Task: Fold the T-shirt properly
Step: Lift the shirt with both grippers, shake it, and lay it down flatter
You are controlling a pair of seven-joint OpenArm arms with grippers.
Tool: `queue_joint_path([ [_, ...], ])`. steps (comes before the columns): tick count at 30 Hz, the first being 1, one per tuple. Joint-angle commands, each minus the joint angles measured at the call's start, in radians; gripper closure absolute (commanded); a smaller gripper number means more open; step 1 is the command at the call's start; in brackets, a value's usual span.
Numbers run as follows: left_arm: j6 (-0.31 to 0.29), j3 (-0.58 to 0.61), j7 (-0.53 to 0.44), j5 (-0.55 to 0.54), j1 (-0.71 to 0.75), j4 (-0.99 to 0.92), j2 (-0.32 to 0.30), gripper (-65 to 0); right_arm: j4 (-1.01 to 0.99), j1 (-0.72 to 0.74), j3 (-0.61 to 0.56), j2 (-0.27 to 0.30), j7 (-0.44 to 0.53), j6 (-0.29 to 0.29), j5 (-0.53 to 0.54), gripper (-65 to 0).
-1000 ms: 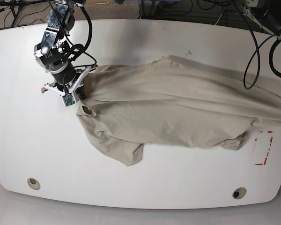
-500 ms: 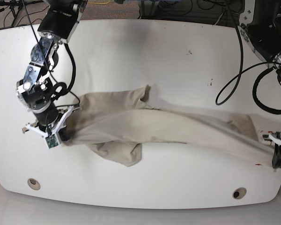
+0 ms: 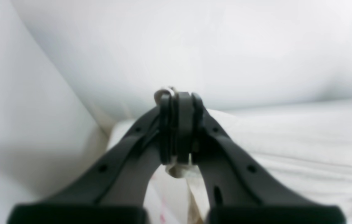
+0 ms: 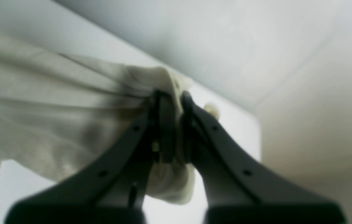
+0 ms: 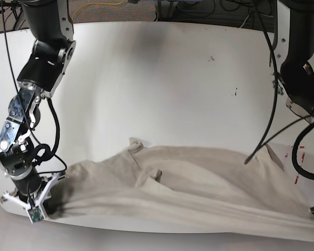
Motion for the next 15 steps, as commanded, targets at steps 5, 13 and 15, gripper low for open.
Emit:
queue_joint_path([
  [5, 0.005, 0.000, -0.023, -0.007, -0.234, -0.071, -0.040, 0.0, -0.003, 0.206, -0.050, 0.069, -0.039, 0.000, 0.006, -0.2],
  [13, 0.005, 0.035, 0.026, -0.013, -0.359, -0.131, -0.048, 0.0, -0.002, 0.338, -0.094, 0.103, -0.097, 0.023, 0.004, -0.2],
  [15, 0.005, 0.036, 0.063, -0.013, -0.355, -0.103, -0.046, 0.0, 0.014, 0.335, -0.094, 0.106, -0.117, 0.023, 0.006, -0.2],
])
